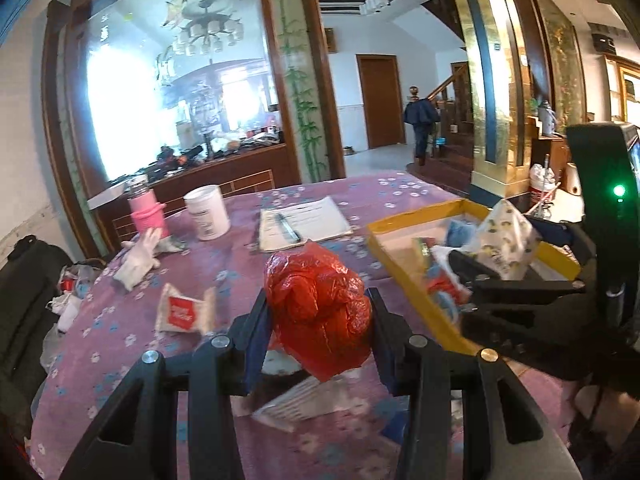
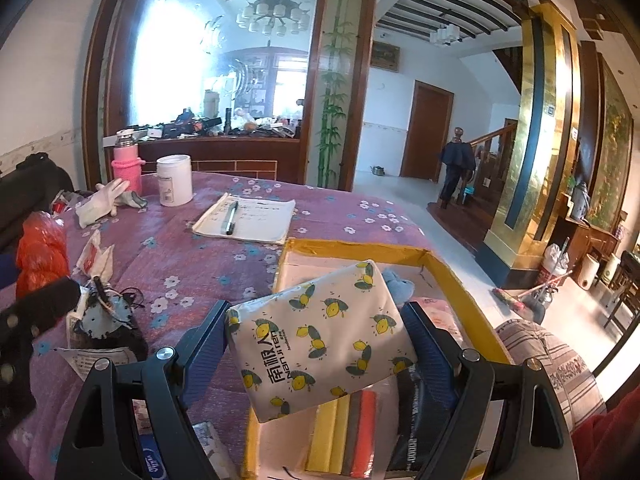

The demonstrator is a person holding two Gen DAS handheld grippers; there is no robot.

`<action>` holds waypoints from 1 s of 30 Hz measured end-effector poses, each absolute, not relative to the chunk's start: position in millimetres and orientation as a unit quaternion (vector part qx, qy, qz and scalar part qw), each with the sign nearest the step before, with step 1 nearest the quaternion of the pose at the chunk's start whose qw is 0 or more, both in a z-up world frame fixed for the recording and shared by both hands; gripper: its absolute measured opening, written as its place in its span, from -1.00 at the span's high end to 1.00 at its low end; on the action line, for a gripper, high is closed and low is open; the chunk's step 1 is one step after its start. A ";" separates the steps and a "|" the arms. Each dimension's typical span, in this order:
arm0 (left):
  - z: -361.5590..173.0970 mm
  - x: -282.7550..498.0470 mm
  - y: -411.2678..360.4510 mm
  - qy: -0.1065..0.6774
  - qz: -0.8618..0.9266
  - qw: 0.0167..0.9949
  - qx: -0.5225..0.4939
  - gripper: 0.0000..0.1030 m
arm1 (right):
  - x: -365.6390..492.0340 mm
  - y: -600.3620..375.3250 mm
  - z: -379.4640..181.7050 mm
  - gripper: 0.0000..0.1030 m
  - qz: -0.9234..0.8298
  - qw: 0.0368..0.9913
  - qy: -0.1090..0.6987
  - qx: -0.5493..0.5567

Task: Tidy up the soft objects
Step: 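Lift the red bag and lemon-print tissue pack toward the yellow tray with both tools, then open both tools to drop the red bag and tissue pack into the tray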

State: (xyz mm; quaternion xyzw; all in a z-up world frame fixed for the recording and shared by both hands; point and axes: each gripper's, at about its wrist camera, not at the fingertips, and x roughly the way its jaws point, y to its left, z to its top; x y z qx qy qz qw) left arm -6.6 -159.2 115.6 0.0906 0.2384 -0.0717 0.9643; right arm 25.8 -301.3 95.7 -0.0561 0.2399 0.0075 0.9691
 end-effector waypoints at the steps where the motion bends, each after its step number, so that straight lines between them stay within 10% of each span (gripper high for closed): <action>1: 115.2 -4.9 -163.5 0.241 -0.077 0.964 0.089 0.15 | 26.6 -304.3 95.9 -0.71 0.006 0.969 0.241 -0.054; 30: 48.7 42.8 -300.6 0.364 -0.236 0.897 0.082 0.01 | 60.7 -442.6 66.3 -0.72 -0.012 0.920 0.350 0.176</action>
